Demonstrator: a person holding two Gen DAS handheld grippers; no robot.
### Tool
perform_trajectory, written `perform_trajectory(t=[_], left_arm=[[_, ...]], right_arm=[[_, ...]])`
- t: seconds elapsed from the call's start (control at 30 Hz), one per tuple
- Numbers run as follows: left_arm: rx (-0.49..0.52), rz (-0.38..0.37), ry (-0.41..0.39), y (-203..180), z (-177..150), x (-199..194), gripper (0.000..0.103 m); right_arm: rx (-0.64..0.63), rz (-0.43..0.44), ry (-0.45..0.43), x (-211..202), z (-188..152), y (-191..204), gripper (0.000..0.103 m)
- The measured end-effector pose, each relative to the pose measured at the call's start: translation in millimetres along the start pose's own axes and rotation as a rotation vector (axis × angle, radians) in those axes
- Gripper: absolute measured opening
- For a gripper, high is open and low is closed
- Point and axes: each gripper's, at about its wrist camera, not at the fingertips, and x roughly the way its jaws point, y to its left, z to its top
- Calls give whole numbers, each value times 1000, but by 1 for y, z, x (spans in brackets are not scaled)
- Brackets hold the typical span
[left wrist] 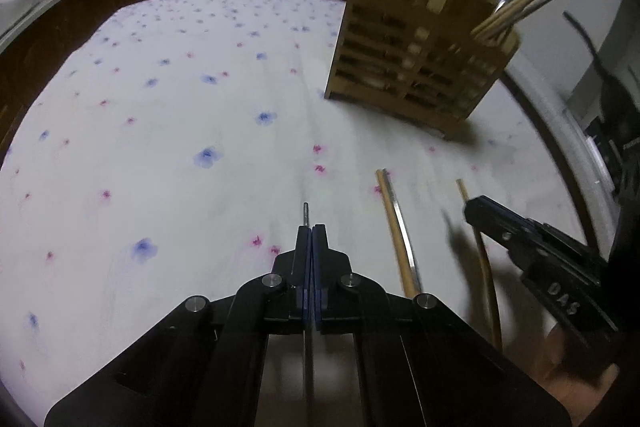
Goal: Organize utensils
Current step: 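Grasp a metal chopstick with the left tool while the right tool grasps a wooden chopstick, then carry both chopsticks upright and lower them into the wooden holder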
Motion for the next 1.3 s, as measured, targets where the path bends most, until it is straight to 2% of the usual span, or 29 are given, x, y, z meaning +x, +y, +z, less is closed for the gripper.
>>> perform_trajectory(t=[0.13, 0.23, 0.27, 0.3, 0.37, 0.47, 0.6, 0.7, 0.73, 0.8, 1.0, 1.2, 1.3], left_arm=[[-5, -39, -50, 0, -3, -28, 0], [-3, -62, -29, 2, -3, -30, 1], [-10, -64, -10, 3, -3, -26, 3], [-20, -59, 17, 5, -3, -20, 12], [-21, -45, 39, 6, -3, -11, 22], [12, 13, 73, 4, -3, 8, 22], [54, 39, 107, -1, -5, 28, 21], [144, 106, 76, -16, -6, 34, 20], [167, 121, 68, -19, -7, 35, 19], [200, 129, 59, -24, -7, 37, 5], [144, 67, 52, -14, -7, 20, 4], [39, -50, -44, 1, -11, -40, 4], [25, -85, -109, 2, -8, -73, 4]], right_arm=[[26, 34, -65, -35, 0, -1, 5], [25, 39, -110, -59, 1, 0, 5], [21, 37, -113, -62, 2, 1, 5], [21, 33, -118, -64, 1, 0, 5], [25, 28, -117, -65, -2, -1, 5], [45, 32, -111, -63, -6, -4, 5], [56, 32, -108, -65, -12, -7, 5], [62, 33, -111, -68, -13, -9, 5], [65, 35, -112, -68, -14, -9, 5], [66, 36, -113, -68, -14, -9, 5], [66, 53, -129, -73, -14, -5, 5], [58, 75, -183, -96, -9, 1, 5], [49, 86, -222, -114, -6, 5, 5]])
